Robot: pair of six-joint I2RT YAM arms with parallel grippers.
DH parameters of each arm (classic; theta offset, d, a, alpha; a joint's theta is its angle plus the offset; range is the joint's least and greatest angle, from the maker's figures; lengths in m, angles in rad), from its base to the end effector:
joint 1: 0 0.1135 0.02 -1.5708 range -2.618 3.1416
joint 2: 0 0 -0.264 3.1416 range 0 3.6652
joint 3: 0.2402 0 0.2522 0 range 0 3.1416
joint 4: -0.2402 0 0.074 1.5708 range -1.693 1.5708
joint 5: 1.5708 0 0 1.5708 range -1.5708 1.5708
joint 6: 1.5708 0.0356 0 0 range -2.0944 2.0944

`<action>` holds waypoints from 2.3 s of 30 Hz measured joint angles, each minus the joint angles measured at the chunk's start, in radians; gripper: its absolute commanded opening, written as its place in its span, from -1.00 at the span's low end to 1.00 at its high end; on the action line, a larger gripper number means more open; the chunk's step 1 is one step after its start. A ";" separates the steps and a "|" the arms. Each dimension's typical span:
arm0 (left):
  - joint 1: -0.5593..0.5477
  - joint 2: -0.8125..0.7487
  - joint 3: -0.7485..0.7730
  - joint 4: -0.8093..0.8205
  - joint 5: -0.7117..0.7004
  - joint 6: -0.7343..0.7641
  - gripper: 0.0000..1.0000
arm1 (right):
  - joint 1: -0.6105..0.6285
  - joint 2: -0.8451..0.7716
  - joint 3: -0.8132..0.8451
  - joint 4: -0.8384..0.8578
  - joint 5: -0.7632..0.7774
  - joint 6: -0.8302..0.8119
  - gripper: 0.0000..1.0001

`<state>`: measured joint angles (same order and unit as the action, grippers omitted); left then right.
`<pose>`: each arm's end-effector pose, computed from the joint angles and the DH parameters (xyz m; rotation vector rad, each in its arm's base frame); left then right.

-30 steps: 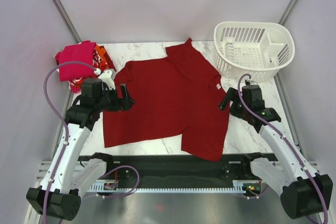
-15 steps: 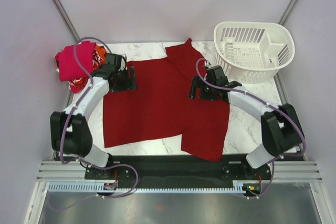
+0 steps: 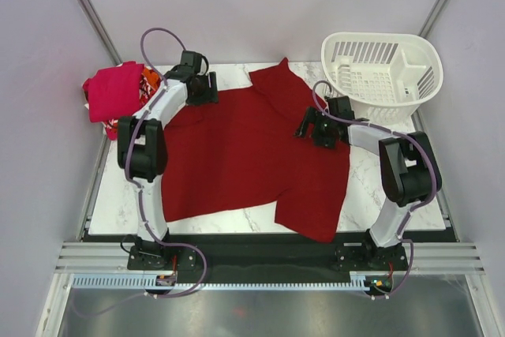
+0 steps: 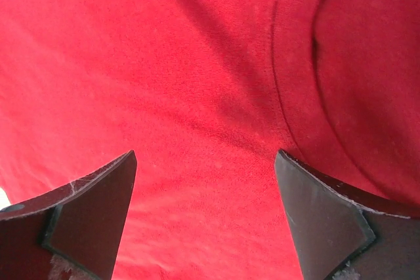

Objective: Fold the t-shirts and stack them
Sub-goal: Flatten the tshirt out

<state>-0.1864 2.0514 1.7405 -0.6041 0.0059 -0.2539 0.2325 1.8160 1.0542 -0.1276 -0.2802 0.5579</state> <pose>0.4524 -0.0855 0.2429 -0.0817 2.4947 -0.1926 0.3587 0.0950 0.1599 0.2856 2.5219 0.6759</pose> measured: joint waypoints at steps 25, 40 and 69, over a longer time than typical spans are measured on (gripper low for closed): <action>-0.232 0.252 0.234 -0.126 -0.187 0.087 0.39 | -0.119 -0.328 -0.310 -0.092 0.140 0.018 0.96; -0.292 0.210 0.171 -0.127 -0.449 0.174 0.22 | -0.112 -0.431 -0.310 -0.165 0.131 0.013 0.96; -0.255 0.311 0.229 -0.125 -0.559 0.272 -0.95 | -0.112 -0.427 -0.328 -0.173 0.119 -0.024 0.96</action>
<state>-0.4412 2.3627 1.9690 -0.7292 -0.5533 0.0185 0.1204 1.3888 0.7258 -0.3008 -0.1612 0.5339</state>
